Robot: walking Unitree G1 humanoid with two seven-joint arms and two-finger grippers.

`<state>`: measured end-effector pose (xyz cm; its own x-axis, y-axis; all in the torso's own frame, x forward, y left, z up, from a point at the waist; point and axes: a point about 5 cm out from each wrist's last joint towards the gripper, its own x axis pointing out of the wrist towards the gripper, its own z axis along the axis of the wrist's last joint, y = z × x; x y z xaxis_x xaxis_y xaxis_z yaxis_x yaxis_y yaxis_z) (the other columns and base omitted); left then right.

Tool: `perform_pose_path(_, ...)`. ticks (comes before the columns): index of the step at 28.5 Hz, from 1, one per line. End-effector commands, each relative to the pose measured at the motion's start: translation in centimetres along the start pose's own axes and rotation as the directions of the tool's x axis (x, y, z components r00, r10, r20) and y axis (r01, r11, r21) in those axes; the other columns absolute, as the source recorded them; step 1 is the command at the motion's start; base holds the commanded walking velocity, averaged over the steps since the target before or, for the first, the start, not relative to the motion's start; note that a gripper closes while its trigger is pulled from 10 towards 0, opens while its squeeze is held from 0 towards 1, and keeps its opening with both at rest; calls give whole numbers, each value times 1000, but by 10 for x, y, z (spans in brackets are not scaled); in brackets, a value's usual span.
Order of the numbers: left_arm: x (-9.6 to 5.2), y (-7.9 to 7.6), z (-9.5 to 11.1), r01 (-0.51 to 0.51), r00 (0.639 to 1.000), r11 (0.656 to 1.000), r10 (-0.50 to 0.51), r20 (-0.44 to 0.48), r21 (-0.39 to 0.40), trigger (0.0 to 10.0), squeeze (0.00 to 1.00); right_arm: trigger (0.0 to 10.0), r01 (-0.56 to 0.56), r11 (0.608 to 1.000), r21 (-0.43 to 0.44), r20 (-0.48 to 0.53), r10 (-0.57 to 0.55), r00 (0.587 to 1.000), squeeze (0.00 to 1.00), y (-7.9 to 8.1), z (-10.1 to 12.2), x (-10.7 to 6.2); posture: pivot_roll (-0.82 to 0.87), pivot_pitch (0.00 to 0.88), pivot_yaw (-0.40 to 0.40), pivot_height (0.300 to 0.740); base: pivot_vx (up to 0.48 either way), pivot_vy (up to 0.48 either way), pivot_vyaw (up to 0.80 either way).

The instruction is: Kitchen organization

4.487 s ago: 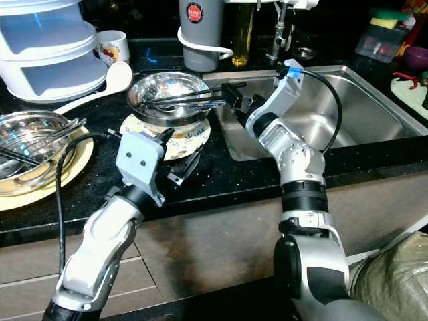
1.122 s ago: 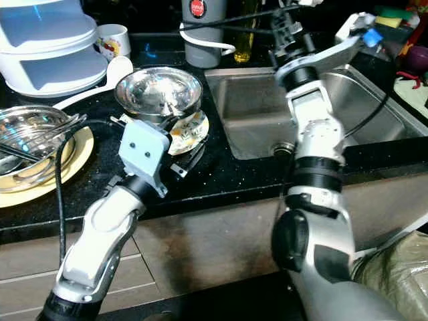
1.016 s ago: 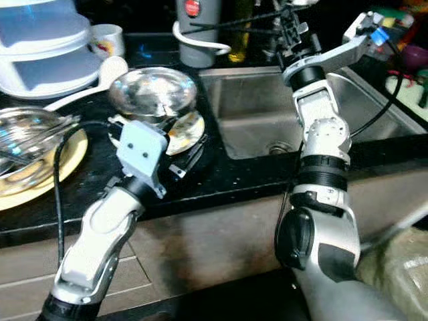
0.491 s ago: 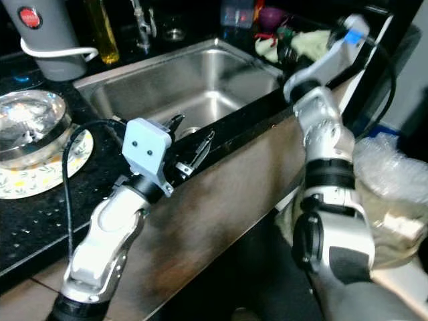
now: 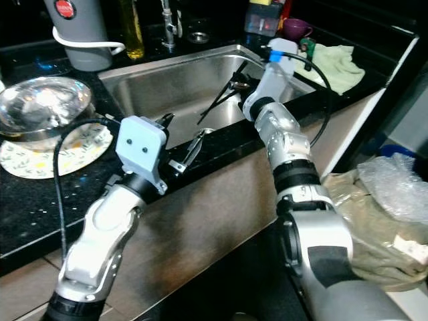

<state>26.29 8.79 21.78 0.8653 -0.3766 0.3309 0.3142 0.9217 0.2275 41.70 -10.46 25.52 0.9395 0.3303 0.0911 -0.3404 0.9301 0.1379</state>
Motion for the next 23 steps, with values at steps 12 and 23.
perform_pose_path(12, -10, 8, 9, -67, 998, 997, 68, -8, 26, 10000, 0, 10000, 18, 987, -157, -100, -34, 994, 0, 16, -11, 9, 133, 69, -134, 732, 0, 0, 0)
perform_pose_path(23, -12, 12, 12, -79, 996, 996, 81, -29, 46, 10000, 0, 10000, 39, 998, 50, -36, -37, 999, 1000, 10, -12, 8, 144, 80, -124, 732, 0, 0, 0)
